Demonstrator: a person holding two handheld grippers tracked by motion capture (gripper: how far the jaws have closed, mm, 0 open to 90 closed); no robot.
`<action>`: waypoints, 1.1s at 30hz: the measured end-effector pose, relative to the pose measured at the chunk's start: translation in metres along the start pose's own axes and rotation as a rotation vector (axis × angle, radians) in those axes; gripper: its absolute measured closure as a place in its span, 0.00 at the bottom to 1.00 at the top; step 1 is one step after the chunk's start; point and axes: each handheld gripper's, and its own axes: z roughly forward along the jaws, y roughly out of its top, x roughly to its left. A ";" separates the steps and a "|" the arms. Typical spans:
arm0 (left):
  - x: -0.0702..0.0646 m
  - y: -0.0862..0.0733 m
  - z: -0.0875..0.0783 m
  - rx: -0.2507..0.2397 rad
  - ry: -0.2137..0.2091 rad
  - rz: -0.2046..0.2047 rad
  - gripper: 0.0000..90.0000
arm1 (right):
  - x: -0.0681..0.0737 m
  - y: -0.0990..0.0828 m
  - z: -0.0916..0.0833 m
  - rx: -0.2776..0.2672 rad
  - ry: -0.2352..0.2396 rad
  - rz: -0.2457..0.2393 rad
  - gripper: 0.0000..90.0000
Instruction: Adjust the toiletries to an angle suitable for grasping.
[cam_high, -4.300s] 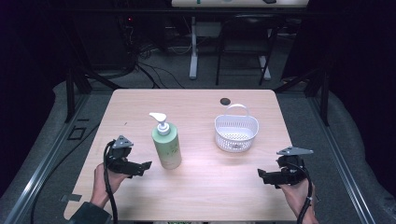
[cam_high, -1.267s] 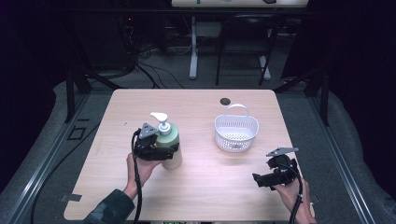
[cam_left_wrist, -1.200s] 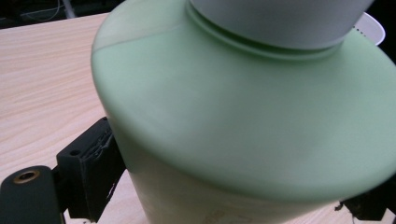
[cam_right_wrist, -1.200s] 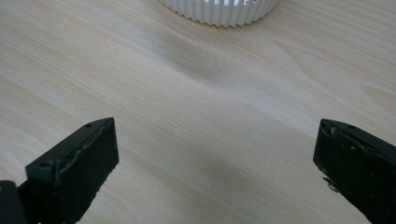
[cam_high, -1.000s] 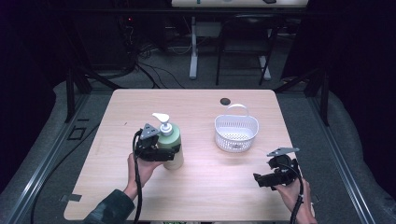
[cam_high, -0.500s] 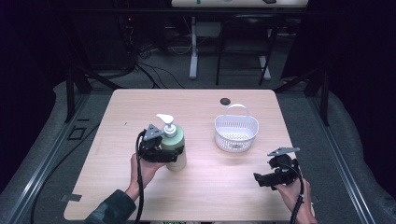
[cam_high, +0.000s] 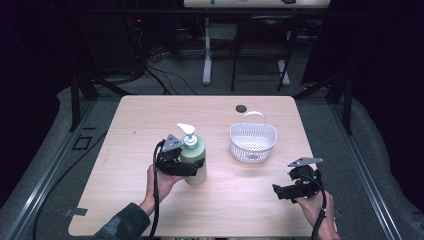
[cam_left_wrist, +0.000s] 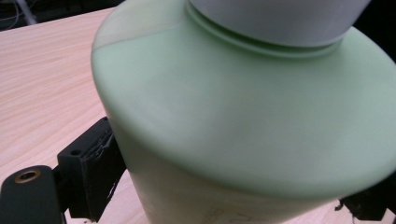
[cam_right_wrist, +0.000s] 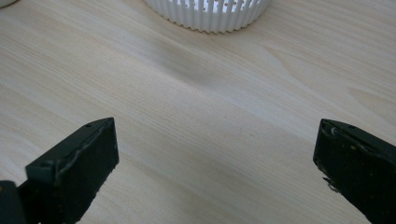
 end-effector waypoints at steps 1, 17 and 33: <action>-0.001 0.000 0.000 0.001 -0.003 0.001 0.11 | 0.000 0.000 0.000 0.000 -0.001 0.001 0.00; -0.018 0.004 0.011 0.003 -0.047 0.034 0.11 | 0.000 0.001 -0.005 -0.021 -0.028 -0.001 0.00; -0.028 0.007 0.019 0.003 -0.074 0.054 0.11 | 0.000 0.000 -0.005 -0.025 -0.031 0.000 0.00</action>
